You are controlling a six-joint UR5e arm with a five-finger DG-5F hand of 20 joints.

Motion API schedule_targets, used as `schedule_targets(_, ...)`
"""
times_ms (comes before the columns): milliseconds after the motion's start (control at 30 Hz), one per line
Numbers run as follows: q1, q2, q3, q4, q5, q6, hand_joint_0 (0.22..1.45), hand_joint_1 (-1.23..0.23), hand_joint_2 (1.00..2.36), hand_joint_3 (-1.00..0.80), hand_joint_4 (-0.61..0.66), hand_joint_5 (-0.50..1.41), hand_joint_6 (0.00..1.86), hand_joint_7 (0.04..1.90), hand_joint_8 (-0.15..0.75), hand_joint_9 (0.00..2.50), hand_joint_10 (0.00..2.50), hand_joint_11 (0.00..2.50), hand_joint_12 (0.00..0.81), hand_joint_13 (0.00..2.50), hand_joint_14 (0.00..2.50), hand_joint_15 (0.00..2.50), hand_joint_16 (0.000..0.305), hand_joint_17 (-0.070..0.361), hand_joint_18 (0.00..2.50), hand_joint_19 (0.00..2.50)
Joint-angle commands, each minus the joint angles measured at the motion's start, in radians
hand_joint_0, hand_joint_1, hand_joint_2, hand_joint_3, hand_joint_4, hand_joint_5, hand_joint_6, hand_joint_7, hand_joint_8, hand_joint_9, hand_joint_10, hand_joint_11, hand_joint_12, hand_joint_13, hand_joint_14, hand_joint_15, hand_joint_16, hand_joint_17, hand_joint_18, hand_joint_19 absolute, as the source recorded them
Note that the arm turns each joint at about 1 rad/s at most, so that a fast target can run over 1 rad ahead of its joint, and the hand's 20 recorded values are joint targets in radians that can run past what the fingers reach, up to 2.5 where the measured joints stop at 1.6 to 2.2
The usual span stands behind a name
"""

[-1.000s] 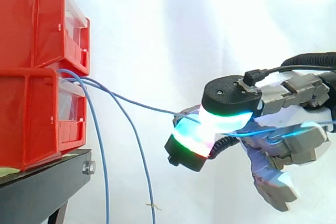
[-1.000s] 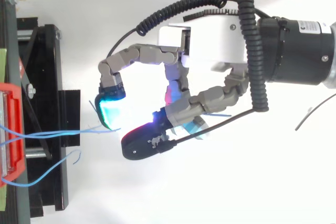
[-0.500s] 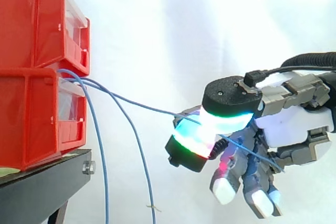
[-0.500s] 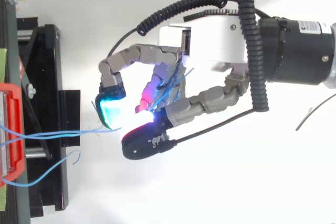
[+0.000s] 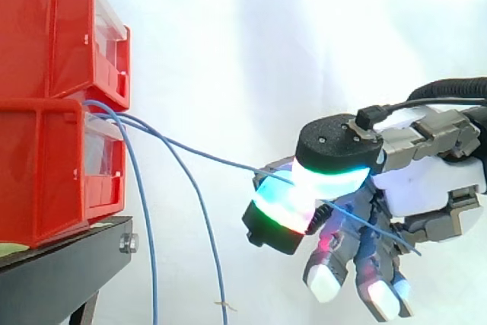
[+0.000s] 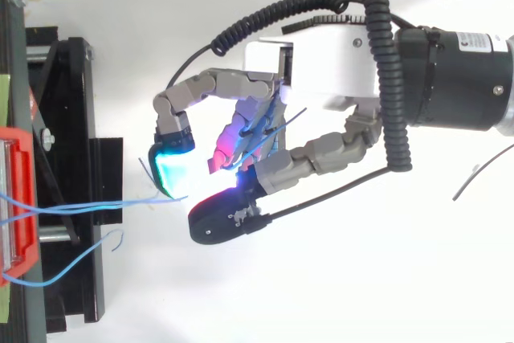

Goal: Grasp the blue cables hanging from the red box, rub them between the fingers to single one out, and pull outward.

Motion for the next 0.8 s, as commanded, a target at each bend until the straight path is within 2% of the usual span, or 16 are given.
schedule_targets(0,0.0,0.001,0.0,-0.023,-0.001,0.006,0.57,-0.7,1.01,-0.04,-0.11,0.08,0.63,1.48,0.351,1.12,0.0,0.0,0.499,1.21,0.01,0.22,0.066,0.149,1.29,0.44)
schedule_targets(100,0.0,0.004,0.0,-0.062,-0.001,0.036,0.57,-0.7,1.01,-0.04,-0.11,0.08,0.63,1.47,0.354,1.14,0.0,0.0,0.497,1.22,0.01,0.24,0.066,0.148,1.29,0.45)
schedule_targets(133,0.002,0.006,0.0,-0.083,0.001,0.087,0.57,-0.7,1.01,-0.04,-0.11,0.08,0.63,1.48,0.355,1.15,0.0,0.0,0.498,1.23,0.01,0.24,0.066,0.148,1.3,0.45)
schedule_targets(233,0.005,0.004,0.0,-0.112,-0.001,0.145,0.57,-0.7,1.01,-0.04,-0.11,0.08,0.63,1.48,0.354,1.15,0.0,0.0,0.497,1.23,0.01,0.24,0.066,0.149,1.3,0.45)
schedule_targets(467,-0.004,0.006,0.0,-0.168,-0.007,0.147,0.57,-0.7,1.01,-0.04,-0.11,0.08,0.63,1.48,0.349,1.17,0.0,0.0,0.49,1.25,0.01,0.27,0.066,0.149,1.3,0.46)
schedule_targets(767,-0.009,0.041,-0.002,-0.224,-0.004,0.142,0.57,-0.7,1.01,-0.04,-0.11,0.08,0.64,1.47,0.351,1.21,0.0,0.0,0.488,1.27,0.01,0.28,0.066,0.15,1.3,0.45)
